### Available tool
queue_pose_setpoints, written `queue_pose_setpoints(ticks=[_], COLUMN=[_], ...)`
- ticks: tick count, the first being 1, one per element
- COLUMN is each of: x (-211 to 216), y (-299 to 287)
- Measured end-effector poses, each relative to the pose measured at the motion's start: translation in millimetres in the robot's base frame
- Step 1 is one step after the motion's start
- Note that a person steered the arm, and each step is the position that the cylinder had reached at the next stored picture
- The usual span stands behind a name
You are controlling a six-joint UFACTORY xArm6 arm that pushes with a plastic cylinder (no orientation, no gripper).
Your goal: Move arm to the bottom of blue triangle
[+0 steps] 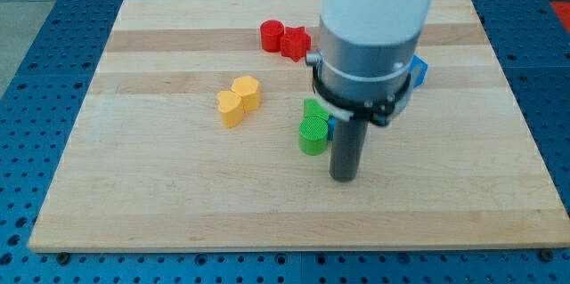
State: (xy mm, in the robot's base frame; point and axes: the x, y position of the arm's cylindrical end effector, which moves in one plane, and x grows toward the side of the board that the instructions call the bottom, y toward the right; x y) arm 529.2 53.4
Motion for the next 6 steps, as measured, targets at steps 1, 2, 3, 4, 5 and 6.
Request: queue_pose_setpoints(ticks=[1, 2, 3, 4, 5, 6], x=[-18.7, -46.7, -63.7, -85.5, -98.9, -26.7], y=[0.8, 13.0, 36.8, 68.4, 78.7, 75.9])
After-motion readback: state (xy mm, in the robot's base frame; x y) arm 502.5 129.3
